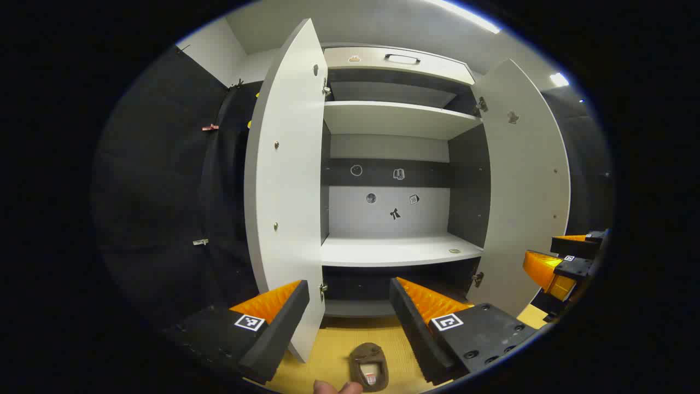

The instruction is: Grab one shoe with the right hand and put it into the shoe cabinet, grab the other shoe with the left hand and put it into the shoe cabinet; then close the right door with the right hand and the left door with the left hand.

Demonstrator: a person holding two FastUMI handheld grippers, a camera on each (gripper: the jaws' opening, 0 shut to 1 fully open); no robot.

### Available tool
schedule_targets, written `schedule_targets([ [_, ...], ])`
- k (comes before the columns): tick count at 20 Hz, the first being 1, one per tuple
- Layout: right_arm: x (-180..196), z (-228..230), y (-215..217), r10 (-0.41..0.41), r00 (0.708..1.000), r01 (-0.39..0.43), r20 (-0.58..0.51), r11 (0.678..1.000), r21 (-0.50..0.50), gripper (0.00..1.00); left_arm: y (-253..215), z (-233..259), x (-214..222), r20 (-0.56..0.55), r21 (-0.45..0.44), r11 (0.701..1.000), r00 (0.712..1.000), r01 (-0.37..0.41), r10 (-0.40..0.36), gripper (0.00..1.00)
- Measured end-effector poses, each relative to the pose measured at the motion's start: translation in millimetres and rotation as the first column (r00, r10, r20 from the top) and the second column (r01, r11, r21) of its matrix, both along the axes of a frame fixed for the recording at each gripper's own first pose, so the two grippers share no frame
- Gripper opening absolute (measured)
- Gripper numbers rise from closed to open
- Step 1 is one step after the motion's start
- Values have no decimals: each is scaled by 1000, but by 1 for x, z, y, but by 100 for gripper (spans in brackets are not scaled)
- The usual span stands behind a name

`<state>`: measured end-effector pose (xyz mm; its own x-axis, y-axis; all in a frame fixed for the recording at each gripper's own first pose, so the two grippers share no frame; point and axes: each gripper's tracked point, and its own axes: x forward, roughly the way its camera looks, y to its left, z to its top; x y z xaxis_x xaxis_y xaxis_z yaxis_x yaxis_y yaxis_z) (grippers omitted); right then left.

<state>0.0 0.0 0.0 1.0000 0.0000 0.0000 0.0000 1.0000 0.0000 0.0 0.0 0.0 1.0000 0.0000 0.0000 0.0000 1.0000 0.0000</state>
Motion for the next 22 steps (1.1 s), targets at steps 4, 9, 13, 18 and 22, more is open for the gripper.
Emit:
schedule_targets([
  [4,-1,9,2,8,1000,-8,15,1000,-2,98,-1,14,-1,21,7,1000,1000,8,-8,95],
  [9,-3,13,5,18,1000,-18,19,1000,-17,98,-2,17,-3,29,17,1000,1000,11,-12,95],
  [13,-3,14,8,28,1000,-28,13,1000,2,98,-3,18,-6,32,29,999,999,16,-17,95],
  [18,-2,12,12,42,999,-42,1,999,15,98,-2,16,-6,27,31,999,999,19,-19,95],
  [22,1,-3,21,70,997,-69,-36,997,18,98,0,12,-6,26,35,999,999,20,-21,95],
])
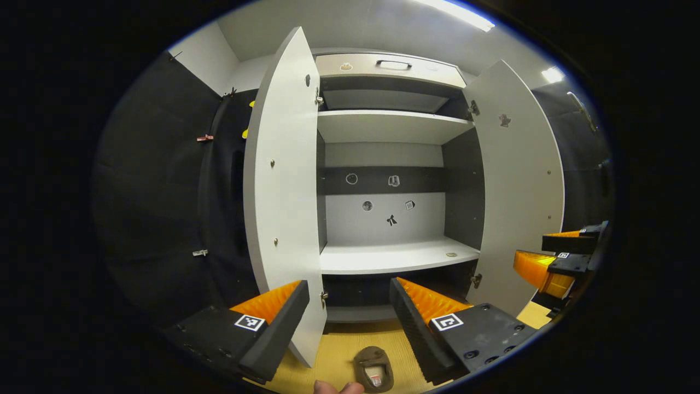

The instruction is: Grab one shoe with the right hand and put it into the shoe cabinet, grab the other shoe with the left hand and put it into the shoe cabinet; then close the right door with the right hand and the left door with the left hand.

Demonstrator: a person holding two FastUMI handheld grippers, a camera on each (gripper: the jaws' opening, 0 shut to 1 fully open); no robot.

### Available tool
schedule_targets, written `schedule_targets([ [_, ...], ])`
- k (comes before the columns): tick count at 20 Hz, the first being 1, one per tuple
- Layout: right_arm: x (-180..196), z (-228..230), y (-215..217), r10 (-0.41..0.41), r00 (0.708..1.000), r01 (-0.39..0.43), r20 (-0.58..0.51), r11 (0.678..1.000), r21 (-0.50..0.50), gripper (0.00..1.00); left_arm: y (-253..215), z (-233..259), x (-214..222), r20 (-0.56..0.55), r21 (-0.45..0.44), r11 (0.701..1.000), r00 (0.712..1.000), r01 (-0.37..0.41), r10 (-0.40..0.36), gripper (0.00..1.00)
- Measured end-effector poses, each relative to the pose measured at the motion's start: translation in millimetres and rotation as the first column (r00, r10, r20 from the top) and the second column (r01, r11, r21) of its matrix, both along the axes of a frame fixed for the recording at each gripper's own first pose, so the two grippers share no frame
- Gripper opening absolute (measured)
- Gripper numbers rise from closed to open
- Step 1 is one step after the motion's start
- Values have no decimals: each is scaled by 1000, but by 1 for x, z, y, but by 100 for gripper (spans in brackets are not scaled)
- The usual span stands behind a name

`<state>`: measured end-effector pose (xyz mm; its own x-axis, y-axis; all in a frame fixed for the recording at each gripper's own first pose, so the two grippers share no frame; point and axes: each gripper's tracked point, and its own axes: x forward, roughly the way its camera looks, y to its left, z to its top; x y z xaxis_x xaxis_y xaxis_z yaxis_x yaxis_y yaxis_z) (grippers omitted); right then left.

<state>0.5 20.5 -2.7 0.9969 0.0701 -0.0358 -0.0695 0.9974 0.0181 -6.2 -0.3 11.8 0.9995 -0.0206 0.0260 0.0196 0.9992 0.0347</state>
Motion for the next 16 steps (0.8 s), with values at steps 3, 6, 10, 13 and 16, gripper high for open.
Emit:
schedule_targets([
  [3,1,-26,10,30,998,-30,-54,1000,3,98,2,-7,0,-1,7,1000,1000,-2,2,95],
  [6,1,-66,21,61,990,-60,-129,998,17,98,4,-17,-3,-14,3,1000,1000,-2,2,95],
  [10,-1,-132,36,105,960,-97,-261,994,41,99,7,-36,-4,-53,-7,1000,999,-9,9,95],
  [13,-1,-187,47,129,923,-122,-361,992,43,99,12,-45,-8,-69,0,1000,998,-14,14,95],
  [16,-5,-239,57,147,876,-137,-458,989,57,99,18,-52,-11,-79,21,1000,997,-22,23,95],
])
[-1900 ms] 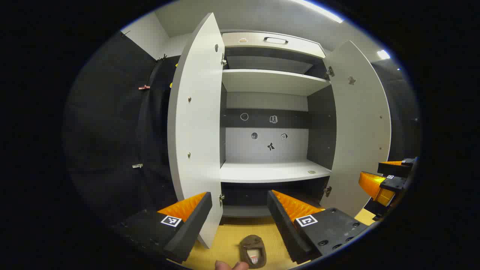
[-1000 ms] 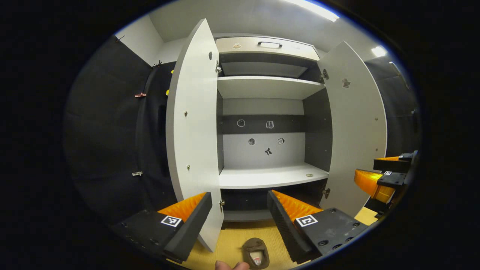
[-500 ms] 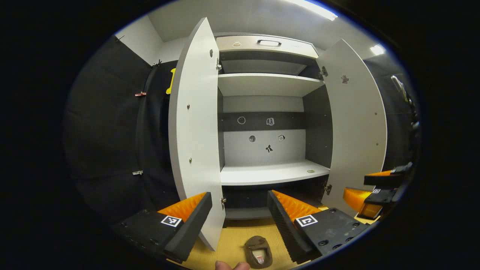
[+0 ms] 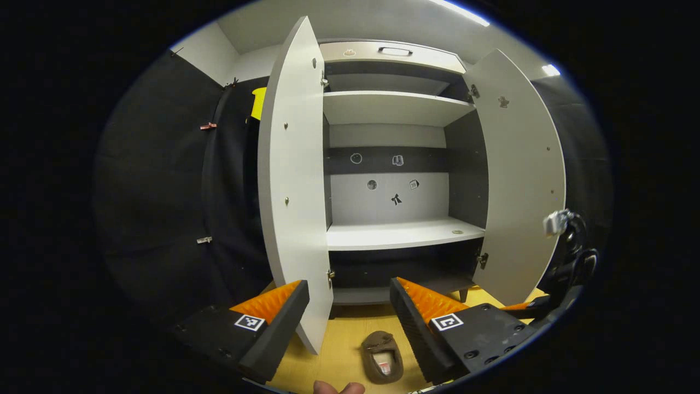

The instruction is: Grab one shoe with the right hand and put it into the shoe cabinet, grab the other shoe with the left hand and put it into the shoe cabinet; then close the right door with the right hand and the left door with the left hand.

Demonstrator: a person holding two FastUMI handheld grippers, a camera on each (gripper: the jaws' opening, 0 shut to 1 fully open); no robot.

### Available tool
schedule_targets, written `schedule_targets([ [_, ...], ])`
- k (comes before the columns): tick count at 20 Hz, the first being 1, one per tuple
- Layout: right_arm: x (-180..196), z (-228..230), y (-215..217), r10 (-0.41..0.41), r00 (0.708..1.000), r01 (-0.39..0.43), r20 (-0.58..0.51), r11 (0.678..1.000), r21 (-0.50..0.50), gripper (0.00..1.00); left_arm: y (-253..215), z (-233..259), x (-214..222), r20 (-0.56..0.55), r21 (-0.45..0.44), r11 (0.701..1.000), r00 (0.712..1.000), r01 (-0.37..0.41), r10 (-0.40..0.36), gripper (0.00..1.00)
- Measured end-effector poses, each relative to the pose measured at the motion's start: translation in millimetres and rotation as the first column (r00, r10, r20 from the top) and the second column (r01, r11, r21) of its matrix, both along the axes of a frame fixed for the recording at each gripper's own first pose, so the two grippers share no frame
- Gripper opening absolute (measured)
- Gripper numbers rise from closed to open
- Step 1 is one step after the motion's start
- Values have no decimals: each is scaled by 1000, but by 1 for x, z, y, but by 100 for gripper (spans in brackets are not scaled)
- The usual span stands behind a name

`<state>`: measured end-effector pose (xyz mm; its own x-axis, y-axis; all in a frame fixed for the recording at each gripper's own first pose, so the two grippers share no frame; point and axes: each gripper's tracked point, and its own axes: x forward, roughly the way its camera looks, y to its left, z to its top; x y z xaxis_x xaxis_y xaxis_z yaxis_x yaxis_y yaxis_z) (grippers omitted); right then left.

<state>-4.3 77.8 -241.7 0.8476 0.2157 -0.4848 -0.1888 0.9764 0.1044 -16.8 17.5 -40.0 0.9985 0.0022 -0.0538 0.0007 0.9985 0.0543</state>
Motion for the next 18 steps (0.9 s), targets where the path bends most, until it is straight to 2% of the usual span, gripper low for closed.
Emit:
schedule_targets([
  [7,15,-95,15,-25,976,32,-216,999,28,98,18,-27,-5,-55,5,999,998,-33,33,95],
  [11,42,-132,14,-63,961,70,-268,997,18,97,31,-43,-6,-91,14,998,994,-59,60,95],
  [14,65,-152,11,-86,960,88,-268,996,-3,96,39,-54,-8,-122,5,997,989,-81,81,95],
  [15,72,-156,11,-93,958,95,-270,995,-4,94,41,-58,-9,-130,2,996,988,-88,88,95],
  [18,89,-166,8,-129,953,134,-275,991,2,77,47,-65,-11,-145,-1,995,984,-104,103,95],
])
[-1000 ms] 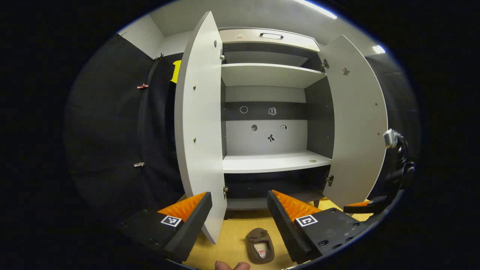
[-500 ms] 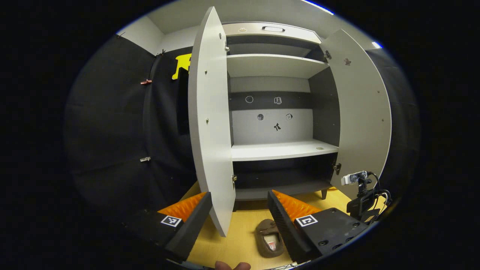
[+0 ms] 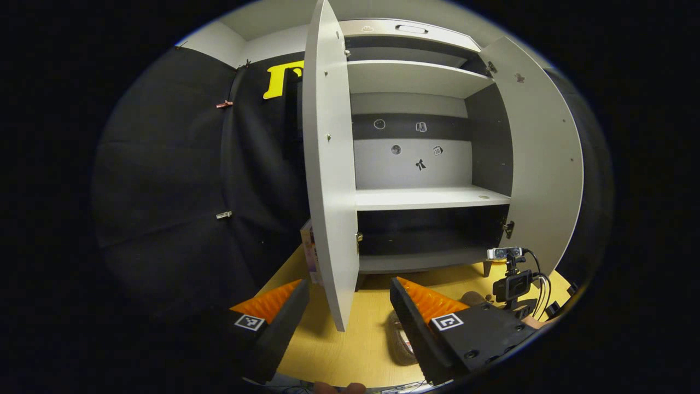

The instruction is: Grab one shoe with the right hand and put it into the shoe cabinet, grab the other shoe with the left hand and put it into the shoe cabinet; then close the right door with the right hand and the left door with the left hand.

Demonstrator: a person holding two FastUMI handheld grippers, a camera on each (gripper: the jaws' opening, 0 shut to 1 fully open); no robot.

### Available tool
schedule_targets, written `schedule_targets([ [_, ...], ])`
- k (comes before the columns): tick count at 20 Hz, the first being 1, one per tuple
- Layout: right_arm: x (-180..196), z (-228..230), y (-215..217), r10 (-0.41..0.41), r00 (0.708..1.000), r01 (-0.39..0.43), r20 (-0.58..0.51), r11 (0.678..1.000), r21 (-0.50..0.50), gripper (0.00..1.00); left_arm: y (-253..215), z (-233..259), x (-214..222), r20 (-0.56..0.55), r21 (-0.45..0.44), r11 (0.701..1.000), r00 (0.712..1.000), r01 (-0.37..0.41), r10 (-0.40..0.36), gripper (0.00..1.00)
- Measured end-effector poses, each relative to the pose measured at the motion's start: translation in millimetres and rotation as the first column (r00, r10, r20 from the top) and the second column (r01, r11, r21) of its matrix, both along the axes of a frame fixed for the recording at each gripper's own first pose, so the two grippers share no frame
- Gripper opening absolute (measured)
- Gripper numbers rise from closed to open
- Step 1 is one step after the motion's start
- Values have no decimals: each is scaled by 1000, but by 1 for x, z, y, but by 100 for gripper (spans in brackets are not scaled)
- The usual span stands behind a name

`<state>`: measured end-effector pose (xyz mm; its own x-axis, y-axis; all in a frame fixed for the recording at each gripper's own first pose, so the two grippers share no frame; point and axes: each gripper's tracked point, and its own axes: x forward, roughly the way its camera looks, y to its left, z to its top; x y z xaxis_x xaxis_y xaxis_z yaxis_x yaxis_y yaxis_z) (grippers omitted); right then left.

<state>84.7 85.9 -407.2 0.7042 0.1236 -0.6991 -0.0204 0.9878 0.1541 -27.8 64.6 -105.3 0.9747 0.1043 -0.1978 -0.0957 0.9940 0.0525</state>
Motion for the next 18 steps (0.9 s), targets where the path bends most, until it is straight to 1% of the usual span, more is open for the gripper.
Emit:
schedule_targets([
  [1,4,-1,-4,-17,1000,17,3,1000,-7,74,2,-1,1,-3,0,1000,1000,-4,4,95],
  [2,5,-3,-13,-42,999,42,2,999,-31,62,3,-2,1,-5,0,1000,1000,-6,6,95],
  [3,6,-2,-14,-51,999,51,5,999,-11,46,4,-3,2,-7,-2,1000,1000,-9,9,95],
  [4,5,-2,-9,-51,999,51,-13,999,7,19,4,-4,3,-8,-6,1000,1000,-9,9,95],
  [5,2,1,-14,-60,998,60,-13,998,2,19,4,-5,4,-9,-11,1000,1000,-9,9,95],
  [6,8,4,-15,-64,998,64,-3,998,5,6,3,-4,5,-8,-16,1000,1000,-8,8,95],
  [11,3,52,-19,-56,998,54,40,997,50,7,-11,-3,12,-4,-29,999,1000,14,-14,95],
  [14,-6,98,-18,-36,997,29,73,996,85,7,-20,-1,15,-2,-16,999,999,33,-33,95],
  [18,-10,170,-19,-2,991,-13,136,993,115,7,-34,3,17,7,-20,998,998,62,-62,95],
])
